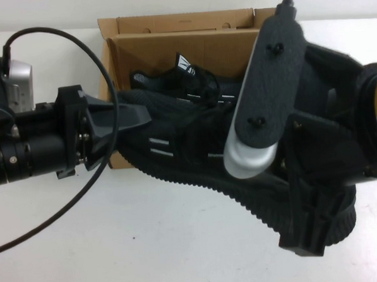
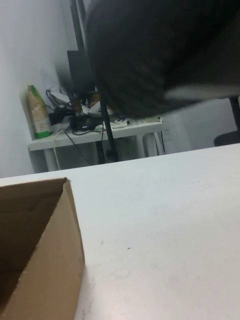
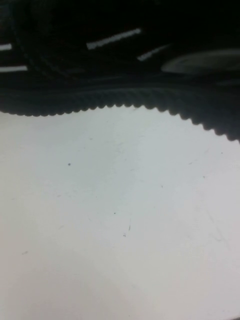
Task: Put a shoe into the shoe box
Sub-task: Hand over the shoe
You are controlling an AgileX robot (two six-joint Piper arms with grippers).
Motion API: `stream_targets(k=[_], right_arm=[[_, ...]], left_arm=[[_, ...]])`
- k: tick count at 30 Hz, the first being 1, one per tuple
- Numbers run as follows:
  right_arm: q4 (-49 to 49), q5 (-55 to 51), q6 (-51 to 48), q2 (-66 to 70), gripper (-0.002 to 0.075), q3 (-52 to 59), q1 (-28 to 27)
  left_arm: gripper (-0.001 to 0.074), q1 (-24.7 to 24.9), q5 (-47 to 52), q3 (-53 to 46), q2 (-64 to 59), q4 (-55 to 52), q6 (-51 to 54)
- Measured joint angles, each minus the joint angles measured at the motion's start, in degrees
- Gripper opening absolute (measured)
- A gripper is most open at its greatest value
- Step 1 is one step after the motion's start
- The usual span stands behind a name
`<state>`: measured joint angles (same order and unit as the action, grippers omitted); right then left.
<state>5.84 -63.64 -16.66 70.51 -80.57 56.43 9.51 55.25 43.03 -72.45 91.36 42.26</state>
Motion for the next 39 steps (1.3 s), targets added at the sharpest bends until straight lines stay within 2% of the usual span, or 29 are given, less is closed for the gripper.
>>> stream_targets(k=[1, 2, 8, 11, 14, 17, 19, 22, 25, 29, 35, 39], right_arm=[[-0.1, -0.1, 0.0, 0.1, -0.0008, 0.0, 0.0], [-0.3, -0.3, 0.0, 0.2, -0.0008, 0.0, 0.0], [-0.8, -0.3, 0.8, 0.4, -0.0002, 0.0, 0.0], [-2.1, -0.3, 3.2, 0.4, 0.0065, 0.0, 0.0], [-3.5, 0.0, 5.4, 0.4, 0.0256, -0.1, 0.0], [-4.2, -1.9, 8.9, 0.4, 0.0533, -0.2, 0.0], [-4.3, -3.8, 10.8, 0.4, 0.0622, -0.2, 0.0], [-4.3, -5.9, 16.1, 0.4, 0.0631, -0.2, 0.0], [-4.3, -6.2, 25.2, -0.1, 0.0589, -0.2, 0.0], [-1.5, -4.3, 43.8, -1.7, 0.0547, -0.2, 0.0], [4.2, -2.7, 79.2, -2.5, 0.0537, -0.2, 0.0], [6.2, 0.0, 92.0, -2.5, 0.0537, -0.2, 0.0]], left_arm=[[0.0145, 0.0, -0.1, 0.0, 0.0, 0.0, 0.6], [0.0118, 0.0, -0.1, 0.0, 0.0, 0.0, 1.0], [0.0119, 0.0, -0.1, 0.0, -0.1, -0.4, 1.7], [0.0119, 0.0, -0.1, 0.0, -0.1, -0.6, 1.7], [0.0118, 0.0, 0.7, 0.0, -0.1, -1.3, 2.4], [0.0118, 0.0, 0.7, 0.0, -0.1, -2.4, 3.8], [0.0118, 0.0, 0.6, 0.0, -0.1, -2.4, 4.7], [0.0118, 0.0, 0.1, 0.0, -0.1, -2.4, 6.4], [0.0118, 0.0, -1.5, 0.0, -0.1, -2.5, 8.2], [0.0118, 0.0, -4.2, 0.0, -0.1, -2.3, 10.3], [0.0118, 0.0, -4.8, 0.0, -0.2, 1.7, 15.3], [0.0118, 0.0, -4.3, 0.0, -0.2, 2.2, 16.8]])
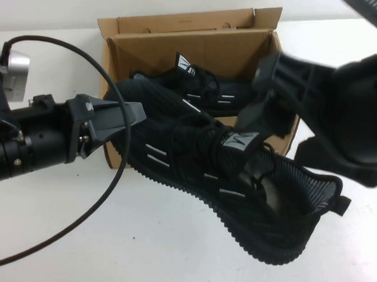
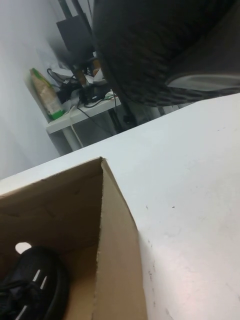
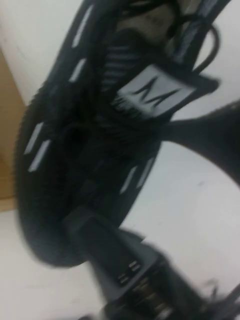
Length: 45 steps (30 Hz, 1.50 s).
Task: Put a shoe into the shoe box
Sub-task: Hand over the shoe, then place the shoe in the shoe box
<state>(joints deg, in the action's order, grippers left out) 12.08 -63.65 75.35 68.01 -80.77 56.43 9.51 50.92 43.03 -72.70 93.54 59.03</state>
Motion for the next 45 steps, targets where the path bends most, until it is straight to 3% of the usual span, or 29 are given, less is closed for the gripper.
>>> stream_targets(k=[9, 28, 31, 33, 36, 38, 45], right_arm=[[6.0, 3.7, 12.7, 0.0, 0.0536, 0.0, 0.0], [2.7, 7.2, 14.0, 6.4, 0.0532, 0.0, 0.0], [2.4, 8.2, 14.0, 8.2, 0.0461, 0.0, 0.0], [1.9, 8.3, 14.0, 9.0, 0.0363, 0.0, 0.0], [1.8, 8.4, 14.0, 10.0, 0.0143, 0.0, 0.0], [1.7, 8.7, 14.0, 10.2, 0.0055, 0.0, 0.0], [1.7, 9.4, 13.4, 10.4, -0.0001, 0.0, 0.0]], left_arm=[[0.0118, 0.0, 2.7, 0.0, 0.0, 0.1, 0.7], [0.0118, 0.0, 2.3, 0.0, 0.0, 0.1, 1.3], [0.0118, 0.0, 1.8, 0.0, 0.0, 0.1, 1.3], [0.0118, 0.0, 1.3, 0.0, 0.0, 0.1, 1.3], [0.0117, -0.1, 0.8, 0.0, 0.0, 0.4, 1.3], [0.0117, -0.2, 0.5, 0.0, 0.0, 0.5, 1.3], [0.0117, -0.3, 0.4, 0.0, 0.0, 0.8, 1.5]])
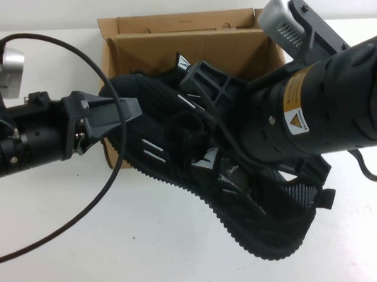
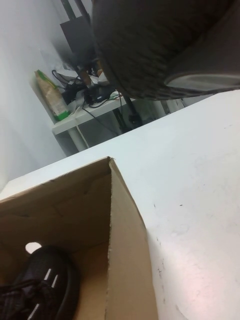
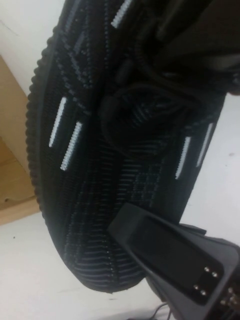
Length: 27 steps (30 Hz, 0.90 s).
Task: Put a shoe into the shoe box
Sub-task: Place the shoe in the shoe box
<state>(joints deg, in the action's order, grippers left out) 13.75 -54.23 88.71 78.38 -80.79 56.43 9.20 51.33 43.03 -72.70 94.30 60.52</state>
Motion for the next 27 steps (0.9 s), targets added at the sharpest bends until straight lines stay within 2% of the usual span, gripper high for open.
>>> stream_targets(k=[3, 4, 6, 8, 10, 11, 13, 19, 27], right_arm=[[0.1, 0.0, -1.5, 0.0, -0.0002, 0.0, 0.0], [0.1, 0.0, -1.8, 0.0, -0.0002, 0.0, 0.0], [0.1, 0.1, -2.1, 0.0, -0.0003, 0.0, 0.0], [-0.2, 0.2, -2.2, 0.0, -0.0004, 0.1, 0.0], [-0.4, 0.5, -2.6, 0.0, -0.0004, 0.1, 0.0], [-0.4, 0.6, -2.9, -0.1, -0.0004, 0.1, 0.0], [-0.2, 0.8, -3.3, -0.7, -0.0004, 0.1, 0.0], [2.0, 1.3, -3.8, -3.6, -0.0004, 0.1, 0.0], [3.3, 1.8, -4.9, -7.3, -0.0005, 0.1, 0.0]], left_arm=[[0.0123, 0.0, 0.1, 0.0, 0.0, 0.0, 0.3], [0.015, 0.0, 0.4, 0.0, 0.0, 0.0, 0.3], [0.0279, 0.0, 1.0, 0.0, 0.0, 0.7, 0.3], [0.0468, 0.0, 1.5, 0.0, 0.0, 1.0, 0.3], [0.0592, 0.0, 2.0, 0.0, 0.0, 1.0, 0.1], [0.0628, 0.0, 2.3, 0.0, 0.0, 0.9, 0.0], [0.0663, 0.0, 2.6, 0.0, 0.0, 0.8, -0.3], [0.0669, 0.0, 1.5, 0.0, 0.0, -1.0, -0.5], [0.067, 0.4, -8.5, 0.0, 0.0, -2.6, 0.4]])
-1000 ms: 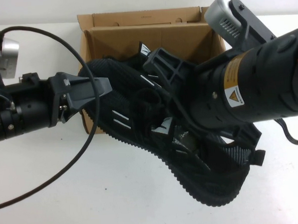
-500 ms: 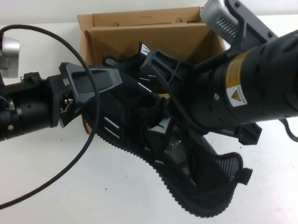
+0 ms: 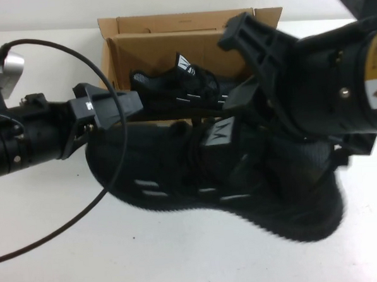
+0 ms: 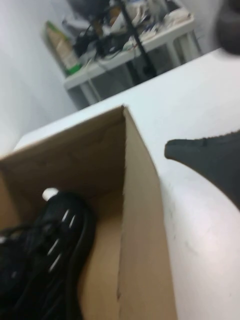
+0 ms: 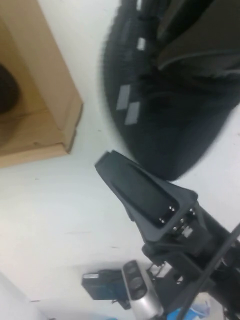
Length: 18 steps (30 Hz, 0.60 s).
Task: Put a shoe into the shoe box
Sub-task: Place the shoe in the shoe box
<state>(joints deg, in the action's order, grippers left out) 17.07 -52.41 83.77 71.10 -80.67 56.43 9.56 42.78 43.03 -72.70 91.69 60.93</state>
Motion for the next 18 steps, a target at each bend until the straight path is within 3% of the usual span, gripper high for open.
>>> stream_targets(k=[7, 14, 16, 18], right_arm=[[2.1, -2.3, -0.1, -1.5, -0.0005, 0.0, -1.2], [-0.8, -1.9, -7.3, -1.5, -0.0006, 0.0, -8.0], [-4.2, -0.8, -11.0, -1.5, -0.0006, 0.0, -10.2], [-8.1, 0.8, -14.8, -1.5, -0.0006, 0.0, -12.7]], left_arm=[[0.067, 0.0, -2.7, 0.0, 0.0, 0.0, 1.1], [0.0664, 0.0, -2.2, 0.0, 0.0, -0.3, 2.2], [0.0617, 0.0, -1.6, 0.0, 0.0, -1.0, 2.3], [0.0496, 0.0, -0.7, 0.0, 0.0, -1.9, 2.3]])
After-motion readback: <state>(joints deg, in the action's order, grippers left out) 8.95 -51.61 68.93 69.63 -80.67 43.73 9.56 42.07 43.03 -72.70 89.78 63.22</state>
